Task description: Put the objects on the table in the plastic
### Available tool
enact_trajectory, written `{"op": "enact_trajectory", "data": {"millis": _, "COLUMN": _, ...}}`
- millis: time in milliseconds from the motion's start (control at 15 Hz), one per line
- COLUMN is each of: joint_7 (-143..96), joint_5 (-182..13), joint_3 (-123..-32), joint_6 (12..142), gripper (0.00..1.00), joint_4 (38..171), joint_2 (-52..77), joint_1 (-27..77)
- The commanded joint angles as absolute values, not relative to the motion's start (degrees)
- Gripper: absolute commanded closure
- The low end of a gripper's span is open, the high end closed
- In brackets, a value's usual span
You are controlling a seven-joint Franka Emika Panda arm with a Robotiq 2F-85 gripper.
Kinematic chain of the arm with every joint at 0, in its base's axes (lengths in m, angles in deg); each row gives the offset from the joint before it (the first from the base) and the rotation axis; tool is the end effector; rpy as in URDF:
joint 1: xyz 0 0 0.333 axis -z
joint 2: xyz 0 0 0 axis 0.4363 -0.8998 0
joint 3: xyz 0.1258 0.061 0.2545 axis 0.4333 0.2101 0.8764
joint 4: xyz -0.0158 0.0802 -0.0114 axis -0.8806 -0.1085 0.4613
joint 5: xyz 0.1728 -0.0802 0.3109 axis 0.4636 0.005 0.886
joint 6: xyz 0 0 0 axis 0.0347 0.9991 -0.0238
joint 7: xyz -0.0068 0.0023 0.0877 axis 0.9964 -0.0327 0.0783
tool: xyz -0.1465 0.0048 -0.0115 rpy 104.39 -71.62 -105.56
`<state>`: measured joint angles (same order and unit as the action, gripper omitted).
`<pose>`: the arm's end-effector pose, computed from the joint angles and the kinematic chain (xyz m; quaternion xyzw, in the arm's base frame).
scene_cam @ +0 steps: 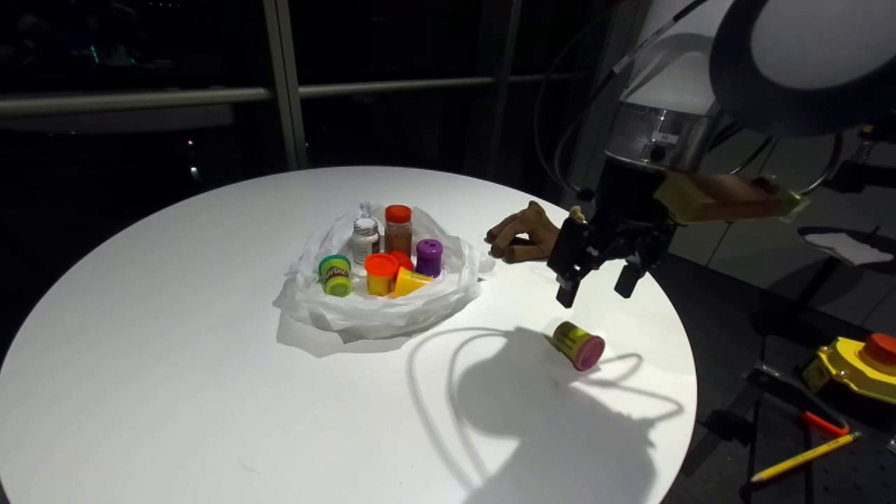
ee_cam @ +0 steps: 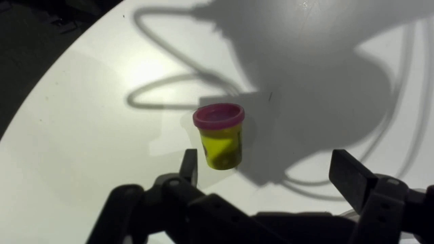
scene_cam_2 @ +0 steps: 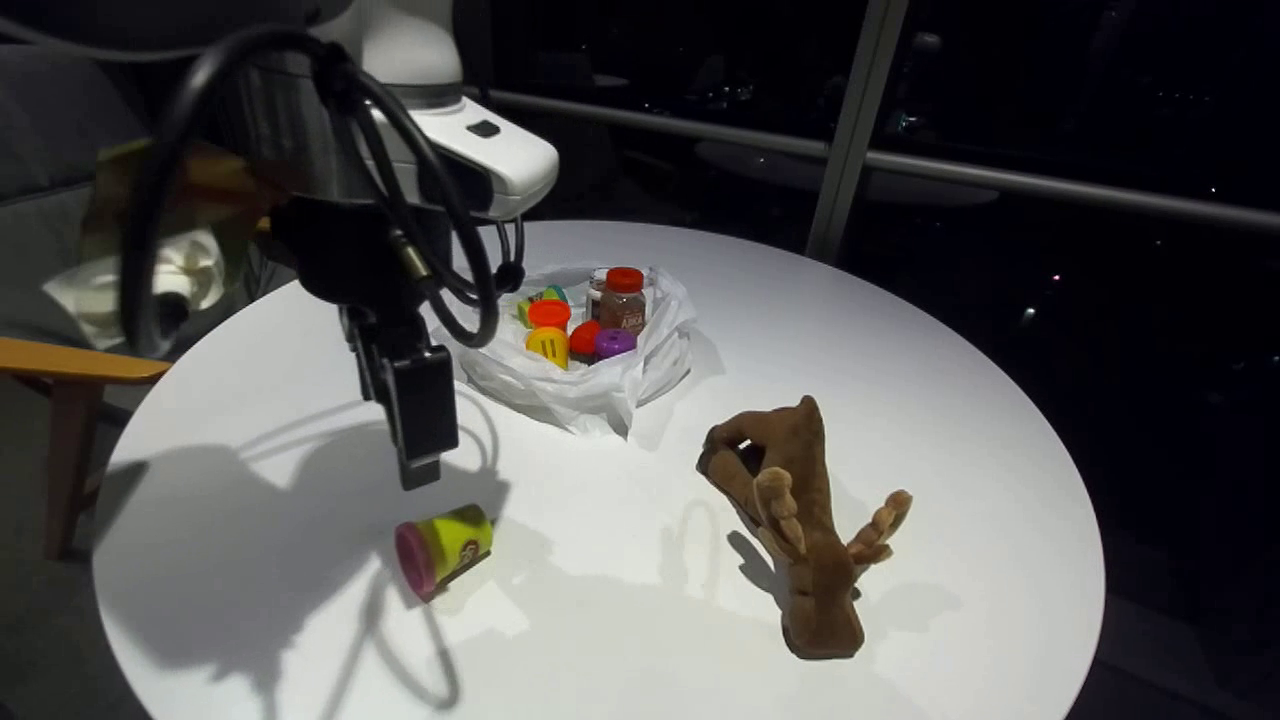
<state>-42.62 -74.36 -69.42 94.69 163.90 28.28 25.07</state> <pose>0.4092 0.0325 0.1988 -0.9761 0.2156 0.0060 0.0279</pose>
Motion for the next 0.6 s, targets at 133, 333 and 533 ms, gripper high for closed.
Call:
{"op": "enact_trajectory", "data": {"millis": 133, "joint_7": -39.8, "joint_5": -77.6, "joint_3": -69.7, "joint_6": 101.0, "gripper": 0.00, "joint_4": 163.6, "joint_2": 23.0, "joint_1": 22.8}}
{"op": "enact_trajectory", "data": {"millis": 333, "joint_7": -37.3, "joint_5": -76.8, "joint_3": -69.8, "joint_6": 101.4, "gripper": 0.00, "joint_4": 163.0, "joint_2": 19.4, "joint_1": 22.5}}
{"op": "enact_trajectory", "data": {"millis": 533, "joint_7": -36.1, "joint_5": -77.6, "joint_3": -70.5, "joint_6": 101.5, "gripper": 0.00, "joint_4": 161.9, "joint_2": 16.5, "joint_1": 22.4}}
